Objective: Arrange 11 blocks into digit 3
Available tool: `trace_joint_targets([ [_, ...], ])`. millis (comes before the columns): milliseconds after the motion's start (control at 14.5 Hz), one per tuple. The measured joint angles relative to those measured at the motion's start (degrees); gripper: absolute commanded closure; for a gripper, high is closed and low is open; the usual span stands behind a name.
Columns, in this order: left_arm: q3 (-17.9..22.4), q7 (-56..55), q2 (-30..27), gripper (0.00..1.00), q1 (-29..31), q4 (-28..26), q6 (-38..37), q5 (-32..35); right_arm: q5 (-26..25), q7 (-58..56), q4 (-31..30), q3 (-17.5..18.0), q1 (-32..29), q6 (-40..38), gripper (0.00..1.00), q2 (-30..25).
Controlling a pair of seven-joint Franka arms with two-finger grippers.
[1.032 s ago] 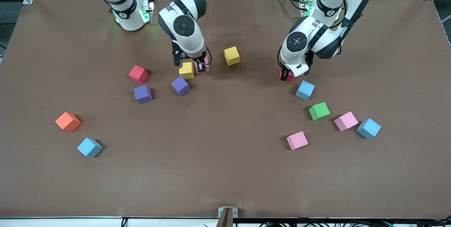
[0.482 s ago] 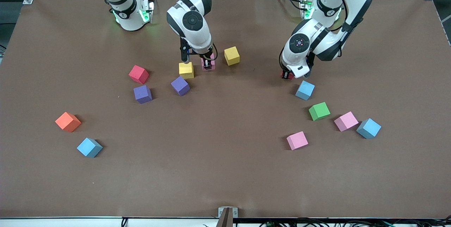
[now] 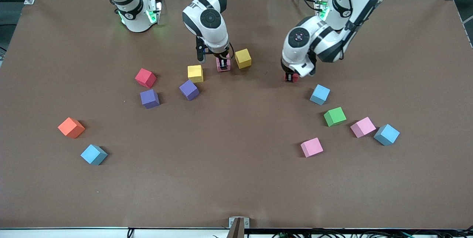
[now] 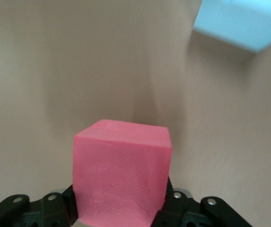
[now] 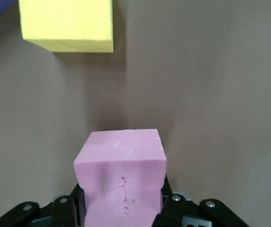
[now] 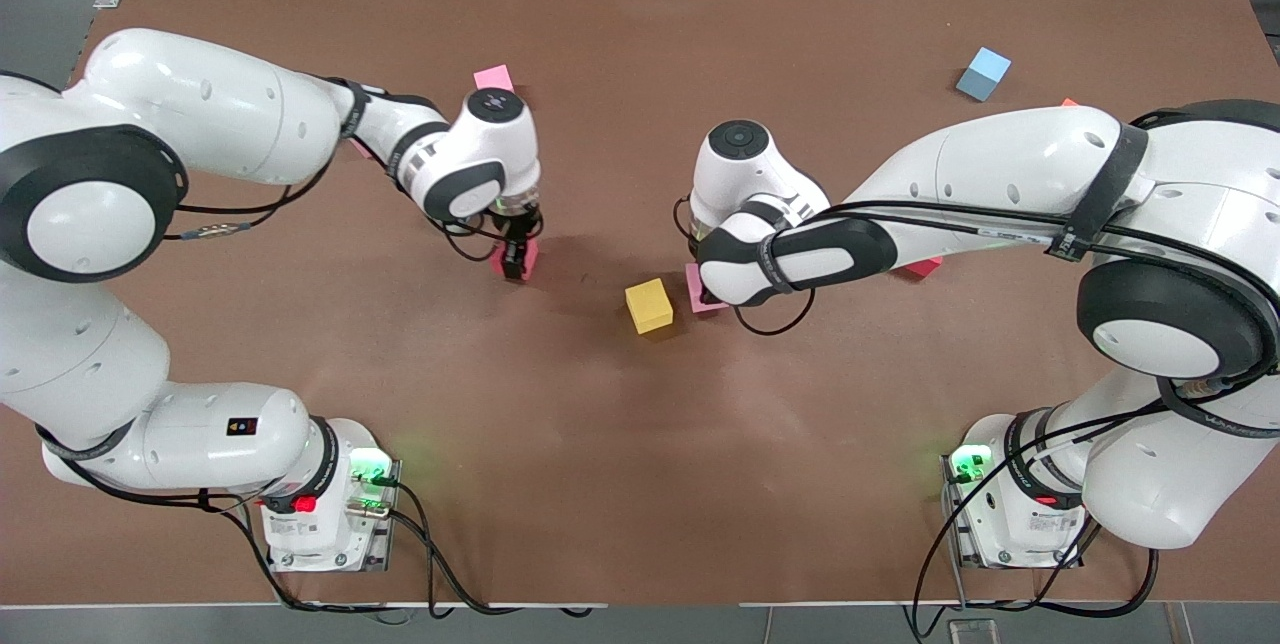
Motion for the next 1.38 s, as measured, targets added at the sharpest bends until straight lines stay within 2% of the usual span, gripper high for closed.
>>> trace_joint_targets([
  [413,-1.2,-19.5,1.1,0.71,-6.9,0.3,1.8,-0.1,0.0,1.5,0.0,0.0,1.3,1.1,1.0,0.5],
  [963,-1.2,-22.9,4.4,0.7,-11.3,0.7,10.2,-1.8,0.0,3.8,0.0,0.0,2.8,4.4,1.0,2.5],
  [1376,-1.1,-23.1,6.0,0.7,-12.6,2.7,10.5,-2.0,0.0,5.3,0.0,0.0,4.0,4.8,1.0,2.5],
])
